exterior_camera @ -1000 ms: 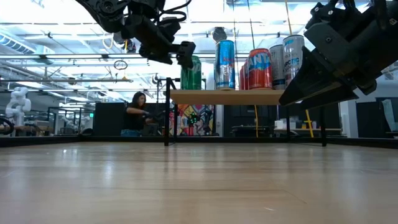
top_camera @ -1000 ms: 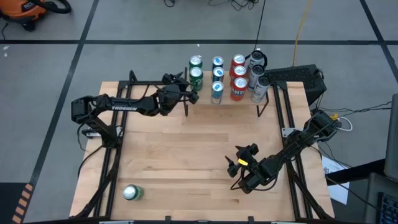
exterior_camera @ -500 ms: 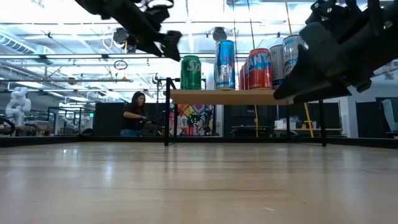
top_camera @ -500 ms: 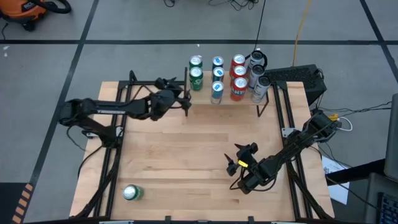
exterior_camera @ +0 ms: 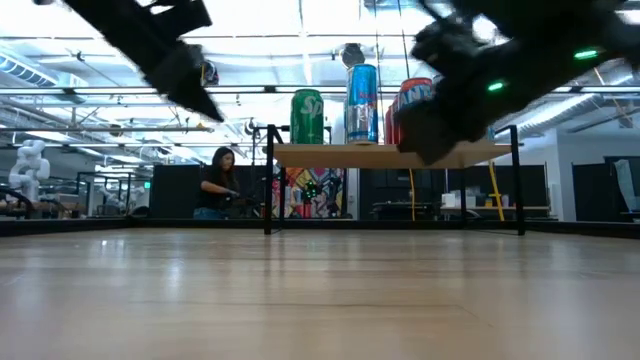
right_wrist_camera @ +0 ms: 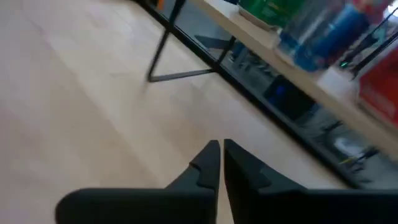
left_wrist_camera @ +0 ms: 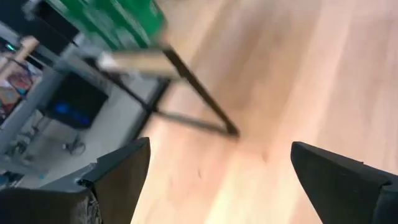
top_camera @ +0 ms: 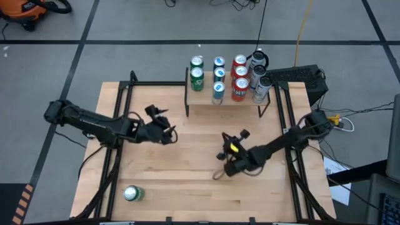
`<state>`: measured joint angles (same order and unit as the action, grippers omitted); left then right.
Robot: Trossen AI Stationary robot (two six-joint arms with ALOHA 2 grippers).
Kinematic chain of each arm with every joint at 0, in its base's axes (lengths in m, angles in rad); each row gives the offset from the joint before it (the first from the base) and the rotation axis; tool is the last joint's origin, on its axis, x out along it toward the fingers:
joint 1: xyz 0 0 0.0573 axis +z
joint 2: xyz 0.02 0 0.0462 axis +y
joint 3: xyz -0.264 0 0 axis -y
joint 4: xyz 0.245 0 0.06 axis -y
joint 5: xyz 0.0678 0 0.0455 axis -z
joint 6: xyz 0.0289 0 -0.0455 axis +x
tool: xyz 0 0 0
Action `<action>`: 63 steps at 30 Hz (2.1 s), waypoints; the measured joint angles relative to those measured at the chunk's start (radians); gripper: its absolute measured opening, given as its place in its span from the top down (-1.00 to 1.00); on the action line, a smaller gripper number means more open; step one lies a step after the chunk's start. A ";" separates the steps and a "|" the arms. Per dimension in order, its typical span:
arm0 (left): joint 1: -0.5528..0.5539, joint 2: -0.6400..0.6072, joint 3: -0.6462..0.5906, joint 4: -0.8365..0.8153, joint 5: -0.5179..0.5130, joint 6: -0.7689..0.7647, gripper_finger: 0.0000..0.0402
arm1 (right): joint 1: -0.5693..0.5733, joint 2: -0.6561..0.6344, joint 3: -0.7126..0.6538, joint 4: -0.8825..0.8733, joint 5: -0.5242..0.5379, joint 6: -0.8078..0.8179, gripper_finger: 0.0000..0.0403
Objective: Place canned beverage on shelf
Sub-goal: Adjust the blue soda can on the shelf, then put the green soda can on the shelf aligned with the other green soda cans
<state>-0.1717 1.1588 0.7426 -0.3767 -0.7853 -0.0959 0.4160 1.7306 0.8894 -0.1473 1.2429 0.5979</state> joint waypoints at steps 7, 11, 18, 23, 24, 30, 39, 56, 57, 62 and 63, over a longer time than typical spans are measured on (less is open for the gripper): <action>-0.102 0.010 -0.004 -0.247 0.003 -0.250 -0.92 | -0.126 0.040 0.000 0.349 -0.164 -0.658 1.00; -0.148 0.009 -0.027 -0.308 -0.017 -0.340 -0.92 | -0.174 0.039 0.000 0.527 -0.197 -0.848 1.00; -0.196 0.009 -0.060 -0.321 -0.080 -0.422 -0.92 | -0.277 0.039 0.000 0.591 -0.197 -0.901 1.00; -0.211 0.009 -0.090 -0.316 -0.082 -0.432 -0.92 | -0.311 0.039 0.000 0.602 -0.171 -0.950 1.00; -0.211 0.009 -0.096 -0.315 -0.082 -0.445 -0.92 | -0.316 0.039 0.000 0.602 -0.155 -0.961 1.00; -0.210 0.009 -0.109 -0.312 -0.083 -0.475 -0.92 | -0.341 0.039 0.000 0.638 -0.103 -1.015 1.00; -0.210 0.009 -0.109 -0.309 -0.083 -0.477 -0.92 | -0.376 0.039 0.000 0.713 -0.114 -1.086 1.00; -0.210 0.009 -0.109 -0.304 -0.083 -0.501 -0.92 | -0.393 0.039 0.000 0.759 -0.091 -1.111 1.00; -0.210 0.009 -0.109 -0.304 -0.083 -0.501 -0.92 | -0.381 0.039 0.000 0.781 -0.091 -1.111 1.00; -0.210 0.009 -0.109 -0.304 -0.053 -0.486 -0.92 | -0.301 0.030 0.042 0.847 -0.145 -1.112 1.00; -0.210 0.009 -0.109 -0.307 -0.014 -0.456 -0.92 | -0.284 0.028 0.057 0.847 -0.163 -1.106 1.00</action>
<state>-0.3820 1.1675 0.6338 -0.6833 -0.7990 -0.5519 0.1316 1.7583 0.9464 0.6997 1.0796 -0.5082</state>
